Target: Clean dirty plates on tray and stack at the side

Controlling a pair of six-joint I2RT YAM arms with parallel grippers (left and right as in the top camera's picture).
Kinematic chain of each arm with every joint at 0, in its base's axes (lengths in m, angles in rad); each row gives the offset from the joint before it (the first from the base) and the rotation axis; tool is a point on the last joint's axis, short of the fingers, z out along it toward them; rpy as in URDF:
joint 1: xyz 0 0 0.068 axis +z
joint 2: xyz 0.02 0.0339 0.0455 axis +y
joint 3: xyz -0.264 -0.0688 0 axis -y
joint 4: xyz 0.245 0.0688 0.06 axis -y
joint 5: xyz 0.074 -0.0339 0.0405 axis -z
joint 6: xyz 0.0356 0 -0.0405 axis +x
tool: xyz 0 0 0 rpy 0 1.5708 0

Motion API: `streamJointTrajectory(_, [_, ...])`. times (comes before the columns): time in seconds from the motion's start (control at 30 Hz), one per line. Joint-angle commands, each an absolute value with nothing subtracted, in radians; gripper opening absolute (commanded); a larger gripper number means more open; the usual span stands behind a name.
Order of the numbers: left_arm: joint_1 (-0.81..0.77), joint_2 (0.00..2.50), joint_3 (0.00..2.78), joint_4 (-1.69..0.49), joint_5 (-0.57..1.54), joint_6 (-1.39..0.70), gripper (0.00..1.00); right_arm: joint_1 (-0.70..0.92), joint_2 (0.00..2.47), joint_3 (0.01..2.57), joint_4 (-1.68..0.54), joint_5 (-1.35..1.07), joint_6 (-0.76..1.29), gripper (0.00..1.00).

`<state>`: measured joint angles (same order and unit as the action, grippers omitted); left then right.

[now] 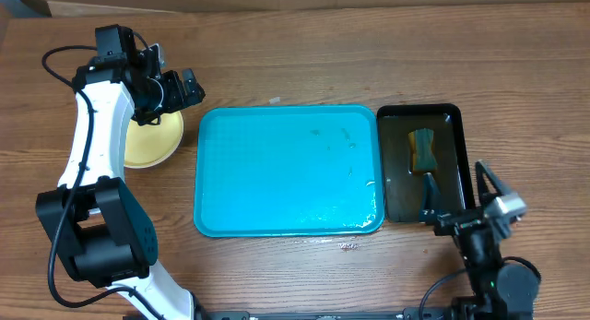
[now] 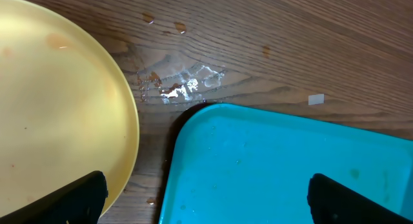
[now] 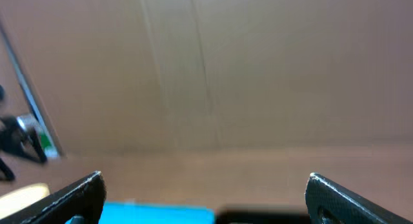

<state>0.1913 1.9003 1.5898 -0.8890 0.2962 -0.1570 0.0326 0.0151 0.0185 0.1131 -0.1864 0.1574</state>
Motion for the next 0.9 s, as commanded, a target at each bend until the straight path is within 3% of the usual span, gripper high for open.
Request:
streamJointTrajectory(0.0, [0.189, 1.896, 1.584, -0.886, 0.304, -0.154, 1.00, 0.027, 0.003, 0.008, 0.067, -0.146, 0.160, 1.00])
streamJointTrajectory(0.2, [0.189, 1.896, 1.584, -0.886, 0.304, -0.154, 0.99, 0.027, 0.003, 0.008, -0.076, -0.094, 0.157, 1.00])
streamJointTrajectory(0.87, [0.189, 1.896, 1.584, -0.886, 0.304, -0.154, 1.00, 0.027, 0.003, 0.008, -0.074, -0.094, 0.157, 1.00])
